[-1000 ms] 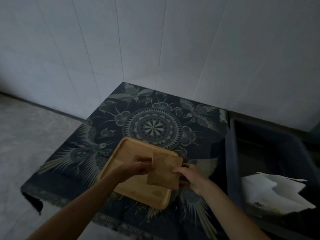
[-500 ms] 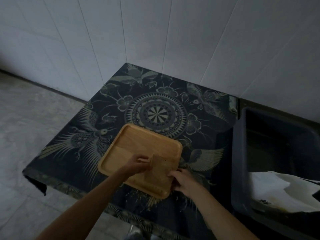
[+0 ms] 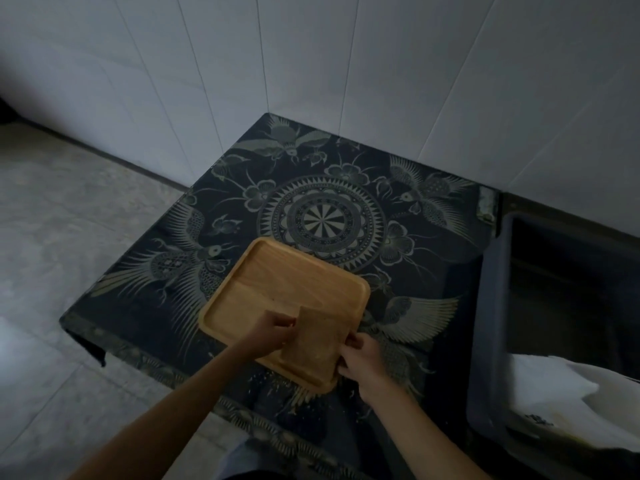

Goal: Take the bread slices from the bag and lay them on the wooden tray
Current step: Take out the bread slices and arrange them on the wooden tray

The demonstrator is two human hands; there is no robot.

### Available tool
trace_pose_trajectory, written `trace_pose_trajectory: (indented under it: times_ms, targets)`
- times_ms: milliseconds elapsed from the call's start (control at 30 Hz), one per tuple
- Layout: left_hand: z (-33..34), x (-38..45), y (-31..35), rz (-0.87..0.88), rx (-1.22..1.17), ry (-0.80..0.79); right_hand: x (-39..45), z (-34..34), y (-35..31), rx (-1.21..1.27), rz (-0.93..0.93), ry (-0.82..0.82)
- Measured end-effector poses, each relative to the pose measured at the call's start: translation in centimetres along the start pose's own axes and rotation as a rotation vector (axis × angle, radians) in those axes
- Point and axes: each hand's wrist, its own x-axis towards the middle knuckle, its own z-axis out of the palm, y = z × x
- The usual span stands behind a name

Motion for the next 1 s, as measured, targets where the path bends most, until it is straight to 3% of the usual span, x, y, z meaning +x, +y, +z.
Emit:
trace_pose_trajectory:
  times_ms: [300,600,700,833,1000]
  targets:
    - [-0.2,0.5,-0.1,0.0,0.046,0.02,1.0,0.2,0.9,0.055,-0.022,0.035]
    - [-2.6,2.0,-0.3,-0.094,-0.137,-0.093,-0.5,2.5,0.4,0.117,-0.053,0.191]
    - [-4.5,2.4,0.2,-0.158,-0.18,-0.122,-0.7,3.8,-0.3,0.141,-0.071,0.179]
    - [-8.7,2.8,0.4,-0.112,-0.17,-0.132,-0.1,7.2,-2.2,0.115,-0.081,0.134]
    - [-14.0,4.0,-1.0,-0.079,-0.086,-0.026,1.9,12.1,-4.4,0.008,-0.087,0.078]
